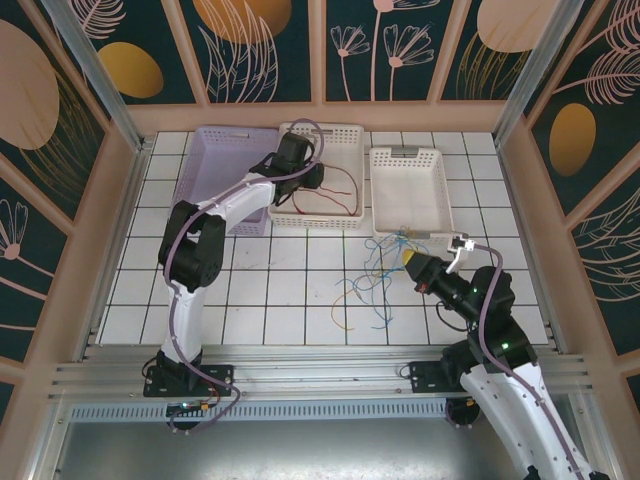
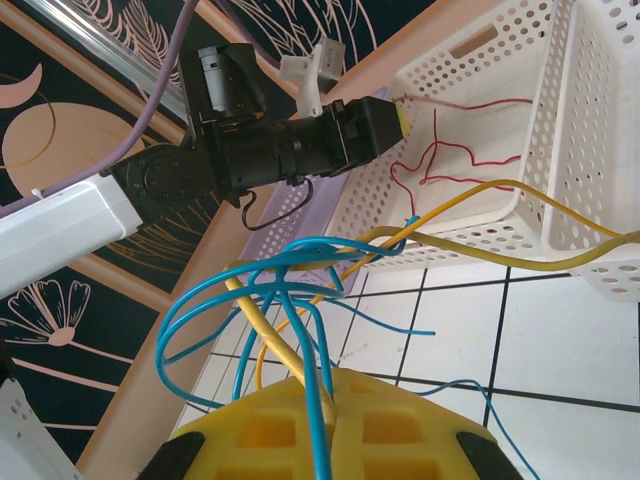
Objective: Untangle the cables
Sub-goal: Place the cable into the container, then move the container to the top-right of the table.
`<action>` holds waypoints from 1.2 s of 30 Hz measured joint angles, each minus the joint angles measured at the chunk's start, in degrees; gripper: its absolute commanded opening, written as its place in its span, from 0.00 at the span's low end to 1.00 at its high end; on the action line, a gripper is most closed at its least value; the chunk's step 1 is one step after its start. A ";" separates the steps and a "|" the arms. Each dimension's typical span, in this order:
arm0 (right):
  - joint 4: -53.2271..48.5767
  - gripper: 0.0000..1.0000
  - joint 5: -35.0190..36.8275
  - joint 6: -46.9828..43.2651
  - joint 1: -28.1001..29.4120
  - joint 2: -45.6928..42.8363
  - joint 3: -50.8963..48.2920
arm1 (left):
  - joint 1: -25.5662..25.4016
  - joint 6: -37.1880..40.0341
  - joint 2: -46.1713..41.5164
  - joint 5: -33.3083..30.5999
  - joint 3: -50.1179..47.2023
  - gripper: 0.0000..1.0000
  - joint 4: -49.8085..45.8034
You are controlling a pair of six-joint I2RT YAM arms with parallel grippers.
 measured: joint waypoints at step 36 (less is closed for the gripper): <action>0.00 0.00 -7.32 -2.12 0.11 8.13 6.38 | -23.45 -15.02 -38.82 29.33 -31.15 0.85 8.15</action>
